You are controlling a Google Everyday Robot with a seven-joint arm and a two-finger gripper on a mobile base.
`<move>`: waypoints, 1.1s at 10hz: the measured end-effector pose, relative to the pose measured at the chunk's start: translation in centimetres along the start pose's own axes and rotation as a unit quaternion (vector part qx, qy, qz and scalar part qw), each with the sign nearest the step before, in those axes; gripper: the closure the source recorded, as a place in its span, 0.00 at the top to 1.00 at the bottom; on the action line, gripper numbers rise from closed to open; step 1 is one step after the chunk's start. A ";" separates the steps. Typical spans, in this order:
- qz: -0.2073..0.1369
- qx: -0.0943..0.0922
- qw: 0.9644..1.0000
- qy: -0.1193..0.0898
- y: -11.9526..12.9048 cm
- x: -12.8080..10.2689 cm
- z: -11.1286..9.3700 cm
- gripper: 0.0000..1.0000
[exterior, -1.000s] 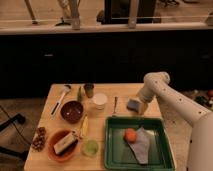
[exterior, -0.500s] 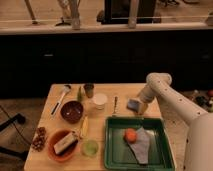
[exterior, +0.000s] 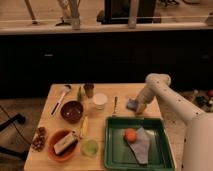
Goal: Place sponge in plastic cup
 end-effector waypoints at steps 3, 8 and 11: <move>-0.004 0.000 1.000 -0.002 0.0 0.0 0.0 0.11; -0.028 0.001 0.999 -0.016 0.1 0.6 -0.8 0.00; -0.045 0.008 0.999 -0.027 -0.1 0.6 -1.8 0.00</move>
